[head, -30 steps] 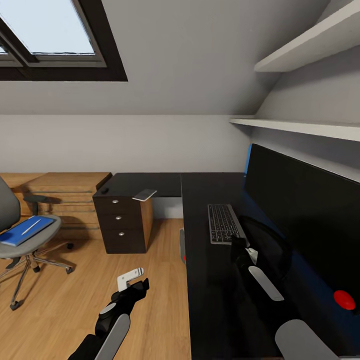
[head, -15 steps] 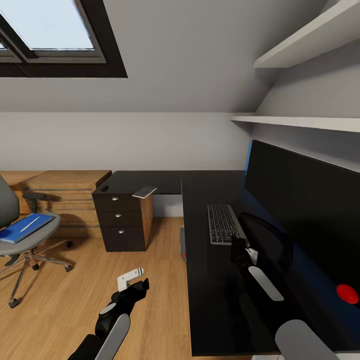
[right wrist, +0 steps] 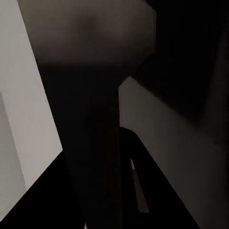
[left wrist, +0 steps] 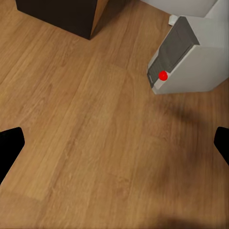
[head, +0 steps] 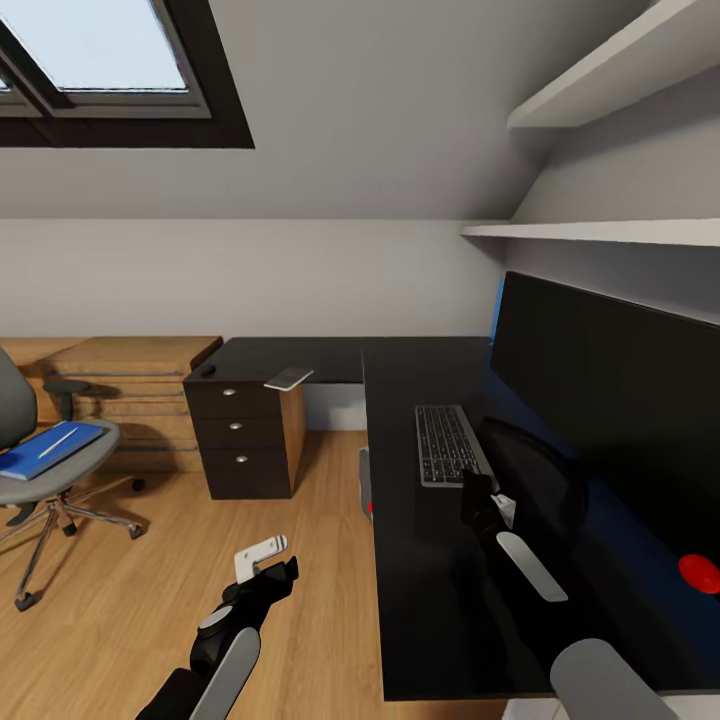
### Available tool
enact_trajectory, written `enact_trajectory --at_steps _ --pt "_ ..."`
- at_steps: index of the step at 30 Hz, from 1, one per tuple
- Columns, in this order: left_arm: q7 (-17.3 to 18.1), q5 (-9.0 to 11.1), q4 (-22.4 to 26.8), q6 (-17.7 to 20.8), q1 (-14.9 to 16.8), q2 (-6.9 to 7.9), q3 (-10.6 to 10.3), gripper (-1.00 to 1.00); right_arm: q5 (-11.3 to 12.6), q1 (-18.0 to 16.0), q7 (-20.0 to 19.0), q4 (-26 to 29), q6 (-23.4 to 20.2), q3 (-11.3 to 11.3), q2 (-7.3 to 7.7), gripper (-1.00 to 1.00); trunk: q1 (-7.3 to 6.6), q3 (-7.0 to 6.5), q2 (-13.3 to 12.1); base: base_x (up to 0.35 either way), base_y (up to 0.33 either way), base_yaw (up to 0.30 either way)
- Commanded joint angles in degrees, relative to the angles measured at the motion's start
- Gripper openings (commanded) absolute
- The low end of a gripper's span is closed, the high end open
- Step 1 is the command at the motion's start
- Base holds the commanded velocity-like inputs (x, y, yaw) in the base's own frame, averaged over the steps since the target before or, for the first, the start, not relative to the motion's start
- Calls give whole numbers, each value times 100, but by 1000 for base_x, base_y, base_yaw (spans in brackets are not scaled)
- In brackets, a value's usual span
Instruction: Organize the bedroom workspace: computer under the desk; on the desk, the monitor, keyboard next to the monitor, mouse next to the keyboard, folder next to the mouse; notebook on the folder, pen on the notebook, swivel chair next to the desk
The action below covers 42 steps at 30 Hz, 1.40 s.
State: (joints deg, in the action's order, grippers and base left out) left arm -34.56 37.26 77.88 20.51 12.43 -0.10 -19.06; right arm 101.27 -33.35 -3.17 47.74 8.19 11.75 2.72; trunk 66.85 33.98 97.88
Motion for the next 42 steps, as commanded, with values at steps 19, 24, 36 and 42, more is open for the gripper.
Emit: enact_trajectory --at_steps 19,24,36,42 --pt "-33 33 8 5 5 27 -10 100 130 -4 79 -19 51 38 9 -100 110 97 204 -29 -9 0" --pt "-33 35 8 5 5 27 -10 100 130 -4 80 -19 51 38 9 -100 110 97 204 -31 -7 0" --pt "-33 35 5 5 5 27 -10 100 118 -3 80 -10 51 38 8 100 110 97 204 -1 0 0" --pt "-40 9 -9 1 5 27 -19 100 121 -3 80 -10 53 38 9 100 110 97 204 0 -38 0"
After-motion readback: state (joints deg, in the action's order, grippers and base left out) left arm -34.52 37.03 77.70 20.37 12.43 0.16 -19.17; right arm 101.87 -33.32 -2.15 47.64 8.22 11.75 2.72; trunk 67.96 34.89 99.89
